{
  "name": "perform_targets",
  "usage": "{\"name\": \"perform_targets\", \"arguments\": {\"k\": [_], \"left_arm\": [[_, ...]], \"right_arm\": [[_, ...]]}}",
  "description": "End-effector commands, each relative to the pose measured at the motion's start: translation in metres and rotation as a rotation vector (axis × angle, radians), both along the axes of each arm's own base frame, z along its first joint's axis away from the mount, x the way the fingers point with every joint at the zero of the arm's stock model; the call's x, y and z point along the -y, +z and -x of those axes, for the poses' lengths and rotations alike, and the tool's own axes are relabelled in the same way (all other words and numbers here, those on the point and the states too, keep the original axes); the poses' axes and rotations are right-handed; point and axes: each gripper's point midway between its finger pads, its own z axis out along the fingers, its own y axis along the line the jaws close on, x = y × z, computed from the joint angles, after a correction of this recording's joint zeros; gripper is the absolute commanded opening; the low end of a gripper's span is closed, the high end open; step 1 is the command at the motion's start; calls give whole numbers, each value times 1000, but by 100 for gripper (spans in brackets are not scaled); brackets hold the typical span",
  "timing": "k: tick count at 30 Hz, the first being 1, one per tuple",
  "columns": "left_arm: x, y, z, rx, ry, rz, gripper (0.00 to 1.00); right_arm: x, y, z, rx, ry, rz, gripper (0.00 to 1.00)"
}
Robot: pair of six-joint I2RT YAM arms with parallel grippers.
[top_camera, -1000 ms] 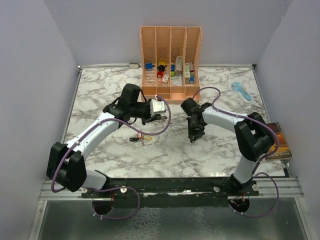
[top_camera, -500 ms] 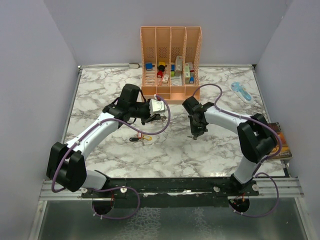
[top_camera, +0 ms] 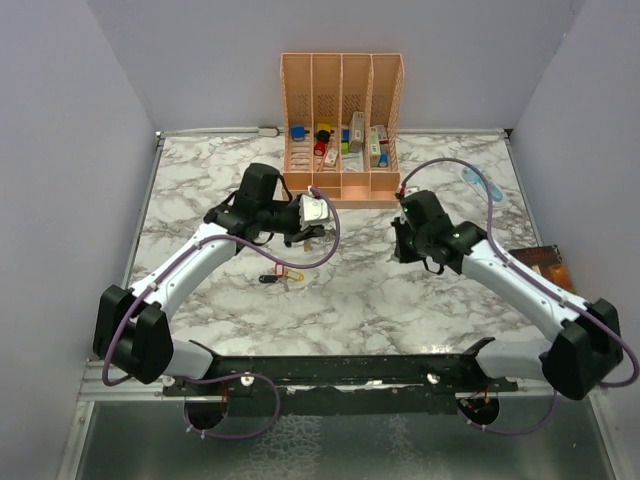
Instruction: Put the keys on the keyring
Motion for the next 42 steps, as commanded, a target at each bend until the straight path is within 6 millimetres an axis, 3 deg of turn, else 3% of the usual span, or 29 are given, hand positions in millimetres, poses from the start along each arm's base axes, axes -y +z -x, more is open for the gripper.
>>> {"name": "perform_targets", "arguments": {"k": [1,6,14,23,33,37,42], "left_arm": [[9,23,2,42,-69,53,0],[10,25,-2,55,-52,45,0],[7,20,-8,133,-31,-12,0],[2,6,-22,280,31,-136,0],[8,6,-14,361,7,-190,0],[10,7,-9,367,-2,-196,0],[12,7,-3,371,-17,-202,0]], "right_arm": [[-30,59,-8,199,191,-178,1],[-69,108,1,230,318,-382,1],[-112,140,15,173,446,-613,1],[-127,141,27,211,508,-695,1],[-132,113,20,316,506,-615,1],[-130,114,13,359,497,-598,1],[-130,128,1,425,474,-589,1]]}}
